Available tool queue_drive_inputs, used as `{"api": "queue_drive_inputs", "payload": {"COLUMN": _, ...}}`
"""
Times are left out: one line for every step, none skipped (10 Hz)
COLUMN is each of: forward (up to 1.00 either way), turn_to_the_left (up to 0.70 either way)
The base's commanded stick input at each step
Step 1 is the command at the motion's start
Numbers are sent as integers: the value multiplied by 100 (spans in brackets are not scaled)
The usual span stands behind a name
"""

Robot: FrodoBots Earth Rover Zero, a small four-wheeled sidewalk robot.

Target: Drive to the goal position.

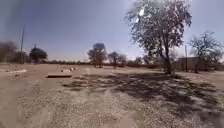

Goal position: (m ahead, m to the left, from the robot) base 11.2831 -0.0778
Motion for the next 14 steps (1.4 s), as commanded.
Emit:
{"api": "queue_drive_inputs", "payload": {"forward": 85, "turn_to_the_left": 0}}
{"api": "queue_drive_inputs", "payload": {"forward": 85, "turn_to_the_left": 0}}
{"api": "queue_drive_inputs", "payload": {"forward": 85, "turn_to_the_left": 0}}
{"api": "queue_drive_inputs", "payload": {"forward": 85, "turn_to_the_left": 0}}
{"api": "queue_drive_inputs", "payload": {"forward": 85, "turn_to_the_left": 0}}
{"api": "queue_drive_inputs", "payload": {"forward": 85, "turn_to_the_left": 0}}
{"api": "queue_drive_inputs", "payload": {"forward": 85, "turn_to_the_left": 0}}
{"api": "queue_drive_inputs", "payload": {"forward": 85, "turn_to_the_left": 0}}
{"api": "queue_drive_inputs", "payload": {"forward": 85, "turn_to_the_left": 0}}
{"api": "queue_drive_inputs", "payload": {"forward": 85, "turn_to_the_left": 0}}
{"api": "queue_drive_inputs", "payload": {"forward": 85, "turn_to_the_left": 0}}
{"api": "queue_drive_inputs", "payload": {"forward": 85, "turn_to_the_left": 0}}
{"api": "queue_drive_inputs", "payload": {"forward": 85, "turn_to_the_left": 0}}
{"api": "queue_drive_inputs", "payload": {"forward": 85, "turn_to_the_left": 0}}
